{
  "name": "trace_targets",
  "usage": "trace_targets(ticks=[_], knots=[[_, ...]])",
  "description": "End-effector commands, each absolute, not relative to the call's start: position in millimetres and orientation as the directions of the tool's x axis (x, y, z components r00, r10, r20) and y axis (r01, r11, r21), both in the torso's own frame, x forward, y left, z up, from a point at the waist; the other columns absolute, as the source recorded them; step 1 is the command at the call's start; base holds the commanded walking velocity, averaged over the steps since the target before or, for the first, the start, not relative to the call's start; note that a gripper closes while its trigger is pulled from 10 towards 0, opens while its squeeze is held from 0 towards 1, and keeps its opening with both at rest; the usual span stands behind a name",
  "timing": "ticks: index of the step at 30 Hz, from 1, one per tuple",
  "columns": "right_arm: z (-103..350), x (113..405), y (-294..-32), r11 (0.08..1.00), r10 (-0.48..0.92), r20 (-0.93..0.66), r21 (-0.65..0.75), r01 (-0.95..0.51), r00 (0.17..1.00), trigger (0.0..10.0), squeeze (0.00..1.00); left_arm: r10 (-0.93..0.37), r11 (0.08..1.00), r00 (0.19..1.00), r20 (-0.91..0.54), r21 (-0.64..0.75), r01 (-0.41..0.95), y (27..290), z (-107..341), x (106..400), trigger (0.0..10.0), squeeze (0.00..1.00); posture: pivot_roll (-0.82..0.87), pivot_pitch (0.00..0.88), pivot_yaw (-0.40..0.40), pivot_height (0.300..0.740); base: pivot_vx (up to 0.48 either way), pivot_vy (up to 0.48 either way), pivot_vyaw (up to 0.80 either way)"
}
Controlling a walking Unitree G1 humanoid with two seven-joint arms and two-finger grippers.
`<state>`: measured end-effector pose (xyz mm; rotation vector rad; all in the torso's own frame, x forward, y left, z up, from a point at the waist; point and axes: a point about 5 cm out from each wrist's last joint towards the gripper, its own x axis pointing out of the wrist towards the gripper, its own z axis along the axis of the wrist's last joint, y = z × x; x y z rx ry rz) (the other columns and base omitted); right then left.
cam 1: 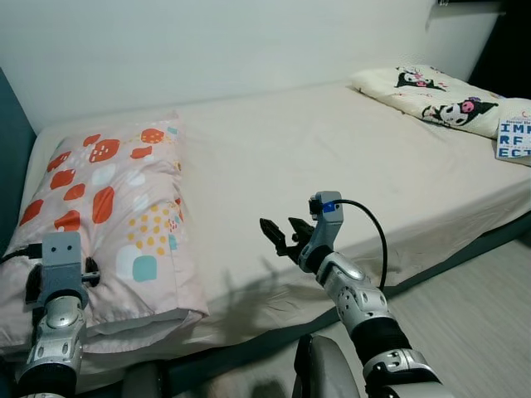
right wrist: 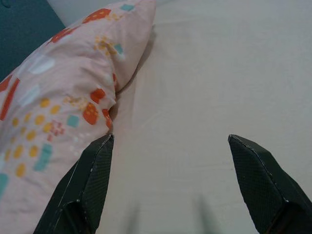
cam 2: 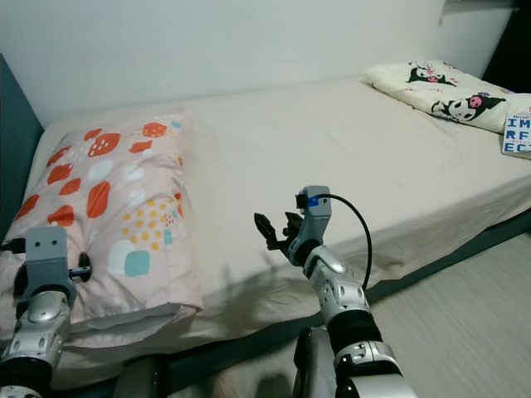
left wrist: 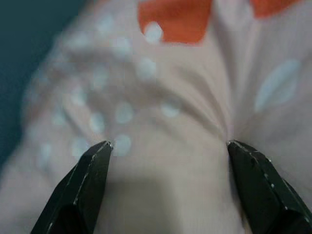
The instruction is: Clean up the room
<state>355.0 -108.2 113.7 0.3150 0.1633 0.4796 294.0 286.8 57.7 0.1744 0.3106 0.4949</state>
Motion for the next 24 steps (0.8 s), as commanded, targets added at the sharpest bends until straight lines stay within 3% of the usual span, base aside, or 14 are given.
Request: trace_targets(ticks=[1,8,9,10,11,12,24], knots=[[123,358,-112,0.844,0.464,-0.058,0.333,-0.421,0.884,10.0,0.00,0.409,0.913,0.776,-0.480,0.222,-0.344,263,12,276,10.0,0.00,0.00,0.109,-0.126,0.495,0.000,0.000,0.00],[129,358,-123,0.854,0.447,-0.043,0.319,-0.412,0.893,10.0,0.00,0.319,0.948,0.768,-0.555,0.173,-0.269,243,3,281,10.0,0.00,-0.02,0.097,-0.132,0.495,0.000,0.000,0.00],[132,359,-127,0.857,0.441,-0.036,0.313,-0.409,0.897,10.0,0.00,0.300,0.953,0.772,-0.560,0.153,-0.260,241,3,284,4.7,0.00,-0.03,0.090,-0.135,0.495,0.000,0.000,0.00],[132,359,-127,0.857,0.441,-0.036,0.313,-0.409,0.897,10.0,0.00,0.300,0.953,0.772,-0.560,0.153,-0.260,241,3,284,4.7,0.00,-0.03,0.090,-0.135,0.495,0.000,0.000,0.00],[135,359,-131,0.860,0.436,-0.030,0.307,-0.407,0.899,10.0,0.00,0.291,0.956,0.774,-0.562,0.146,-0.254,240,5,286,2.0,0.00,-0.03,0.089,-0.136,0.495,0.000,0.000,0.00],[138,360,-134,0.863,0.430,-0.022,0.304,-0.404,0.902,10.0,0.00,0.288,0.957,0.776,-0.561,0.139,-0.255,240,7,289,0.0,0.00,-0.03,0.085,-0.138,0.495,0.000,0.000,0.00],[152,363,-139,0.876,0.402,0.018,0.285,-0.390,0.915,10.0,0.00,0.270,0.961,0.805,-0.529,0.099,-0.257,235,15,297,0.0,0.00,-0.02,0.072,-0.147,0.495,0.000,0.000,0.00]])
